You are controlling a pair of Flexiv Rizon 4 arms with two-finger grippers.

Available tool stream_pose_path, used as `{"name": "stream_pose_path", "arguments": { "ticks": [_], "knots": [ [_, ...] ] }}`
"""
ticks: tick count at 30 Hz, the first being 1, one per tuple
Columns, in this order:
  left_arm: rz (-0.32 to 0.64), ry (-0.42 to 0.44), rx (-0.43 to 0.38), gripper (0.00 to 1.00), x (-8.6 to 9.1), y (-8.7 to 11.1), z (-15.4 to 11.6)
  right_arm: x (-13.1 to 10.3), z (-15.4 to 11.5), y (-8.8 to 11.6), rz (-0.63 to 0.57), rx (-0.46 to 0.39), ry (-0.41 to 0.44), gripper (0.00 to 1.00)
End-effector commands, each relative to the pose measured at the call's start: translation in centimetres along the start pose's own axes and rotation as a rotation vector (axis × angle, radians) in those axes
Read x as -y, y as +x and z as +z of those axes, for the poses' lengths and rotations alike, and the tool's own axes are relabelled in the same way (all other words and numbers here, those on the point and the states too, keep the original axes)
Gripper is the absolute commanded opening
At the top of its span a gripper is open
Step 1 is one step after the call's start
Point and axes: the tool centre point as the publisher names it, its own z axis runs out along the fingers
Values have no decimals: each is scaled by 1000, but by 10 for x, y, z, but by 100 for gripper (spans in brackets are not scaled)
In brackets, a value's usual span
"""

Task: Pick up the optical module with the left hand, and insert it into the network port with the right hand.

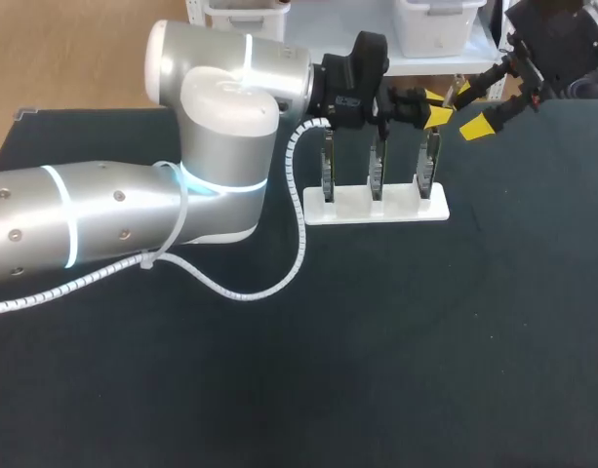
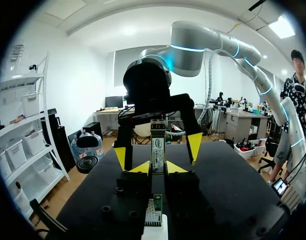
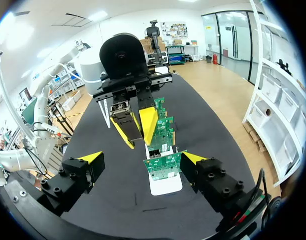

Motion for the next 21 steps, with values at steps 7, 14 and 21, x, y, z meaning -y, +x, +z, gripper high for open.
{"name": "stream_pose_path", "arguments": {
  "ticks": [7, 14, 21],
  "knots": [
    [-2, 6, -19, 0, -6, 1, 2, -1, 0, 0, 0, -1, 2, 100],
    [-2, 4, -21, 0, -7, 1, 3, -1, 0, 0, 0, -1, 2, 100],
    [-11, 6, -31, 0, -6, 2, 4, -1, 0, 0, 0, -1, 2, 100]
  ]
}}
